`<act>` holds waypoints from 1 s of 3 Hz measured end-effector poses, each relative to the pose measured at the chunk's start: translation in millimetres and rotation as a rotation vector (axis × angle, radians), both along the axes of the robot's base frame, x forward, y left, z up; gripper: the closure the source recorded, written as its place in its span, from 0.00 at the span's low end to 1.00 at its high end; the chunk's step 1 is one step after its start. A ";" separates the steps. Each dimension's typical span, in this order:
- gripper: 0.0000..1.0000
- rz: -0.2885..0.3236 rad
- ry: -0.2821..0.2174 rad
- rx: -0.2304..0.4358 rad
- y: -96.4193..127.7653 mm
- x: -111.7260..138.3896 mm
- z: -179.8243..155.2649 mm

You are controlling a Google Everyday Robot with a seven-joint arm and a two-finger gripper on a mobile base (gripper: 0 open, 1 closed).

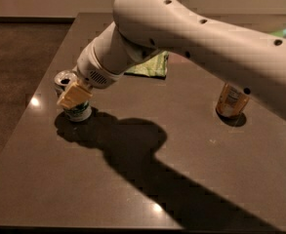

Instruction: Pick 7up can

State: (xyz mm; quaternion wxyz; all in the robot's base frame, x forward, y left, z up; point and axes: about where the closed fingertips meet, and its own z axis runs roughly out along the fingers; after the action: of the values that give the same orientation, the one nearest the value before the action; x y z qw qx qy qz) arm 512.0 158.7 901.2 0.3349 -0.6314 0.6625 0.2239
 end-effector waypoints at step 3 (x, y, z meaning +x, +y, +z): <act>1.00 0.092 -0.066 0.032 -25.6 -4.3 91.1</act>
Offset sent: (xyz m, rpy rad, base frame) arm 0.0033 -0.0341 0.1026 0.0517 -0.0668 0.0832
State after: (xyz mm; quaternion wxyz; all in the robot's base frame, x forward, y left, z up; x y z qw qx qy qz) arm 507.7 133.1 992.3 0.3560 -0.6629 0.6177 0.2287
